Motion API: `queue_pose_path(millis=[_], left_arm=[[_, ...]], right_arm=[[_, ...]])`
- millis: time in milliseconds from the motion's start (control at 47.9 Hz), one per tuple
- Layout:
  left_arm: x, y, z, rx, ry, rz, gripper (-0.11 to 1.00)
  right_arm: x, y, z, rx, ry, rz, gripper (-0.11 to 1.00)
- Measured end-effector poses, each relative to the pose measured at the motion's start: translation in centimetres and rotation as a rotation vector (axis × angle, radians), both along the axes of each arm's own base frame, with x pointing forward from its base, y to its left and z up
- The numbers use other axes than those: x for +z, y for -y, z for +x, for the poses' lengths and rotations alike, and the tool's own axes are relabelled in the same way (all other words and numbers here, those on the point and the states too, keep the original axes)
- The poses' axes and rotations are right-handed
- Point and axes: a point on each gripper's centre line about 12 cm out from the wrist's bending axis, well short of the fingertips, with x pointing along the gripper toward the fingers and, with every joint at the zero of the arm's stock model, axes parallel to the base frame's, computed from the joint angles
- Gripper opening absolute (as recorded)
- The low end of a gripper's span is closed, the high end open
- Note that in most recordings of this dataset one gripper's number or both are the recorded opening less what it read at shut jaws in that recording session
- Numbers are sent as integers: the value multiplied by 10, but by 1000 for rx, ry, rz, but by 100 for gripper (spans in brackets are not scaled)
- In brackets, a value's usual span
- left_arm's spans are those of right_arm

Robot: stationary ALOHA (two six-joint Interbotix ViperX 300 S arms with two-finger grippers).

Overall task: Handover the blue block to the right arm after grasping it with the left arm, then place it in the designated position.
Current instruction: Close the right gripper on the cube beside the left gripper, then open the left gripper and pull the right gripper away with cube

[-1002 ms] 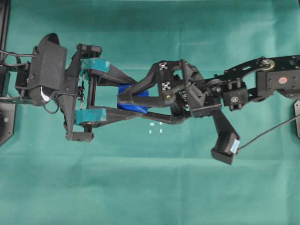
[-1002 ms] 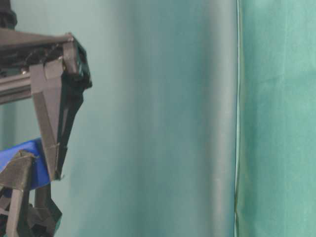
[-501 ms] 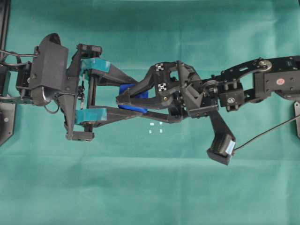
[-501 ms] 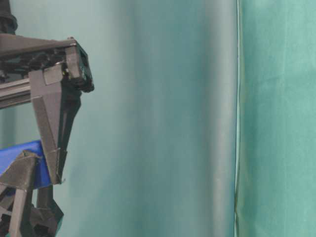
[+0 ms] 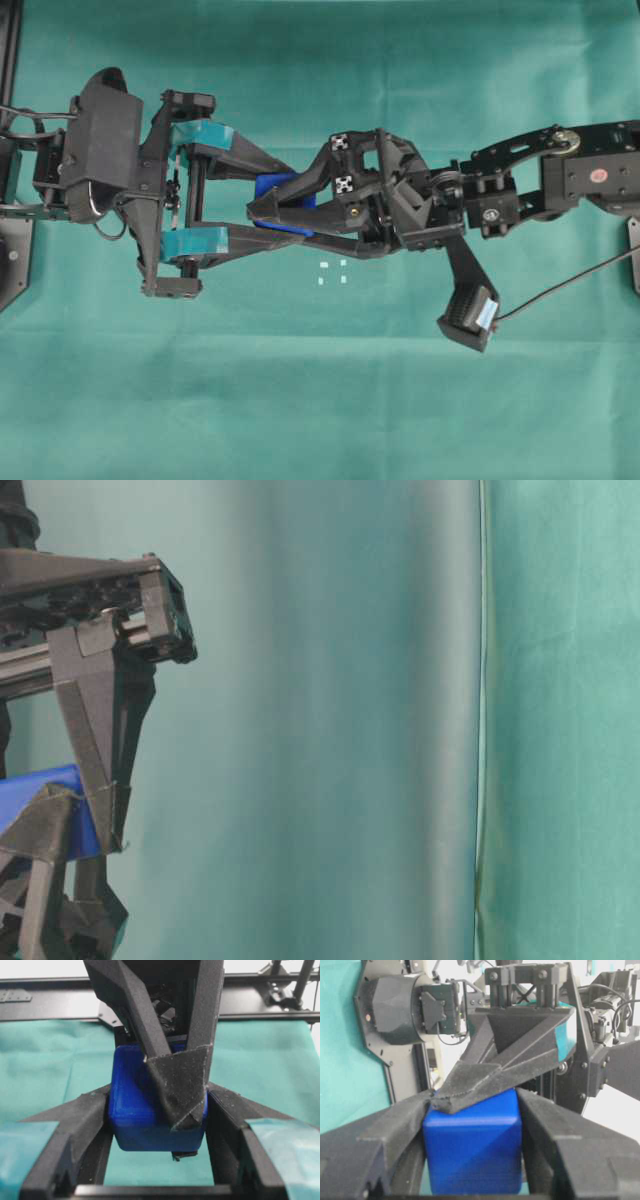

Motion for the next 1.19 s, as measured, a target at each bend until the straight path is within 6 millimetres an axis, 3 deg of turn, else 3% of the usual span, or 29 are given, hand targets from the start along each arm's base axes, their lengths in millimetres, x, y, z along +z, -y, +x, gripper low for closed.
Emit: queue_pose_path(millis=[584,626,751,814,1190], left_arm=[[0,-1,0,2,-2,0,47],[0,-1,0,2,-2,-1,53],[-1,1,0,-1,-3,-1,88],[-1,1,0,-2,-3,0,98],[0,1,0,-2,0,0,99]], right_arm=[[-1,-1,0,-2,-5,-1,51],[-1,-1,0,-2,-5,-1,51],[-1,0,0,-8,-8,-2,51],[-1,0,-1,-7,-8,-1,51],[-1,-2,-1,-2,-8,1,51]])
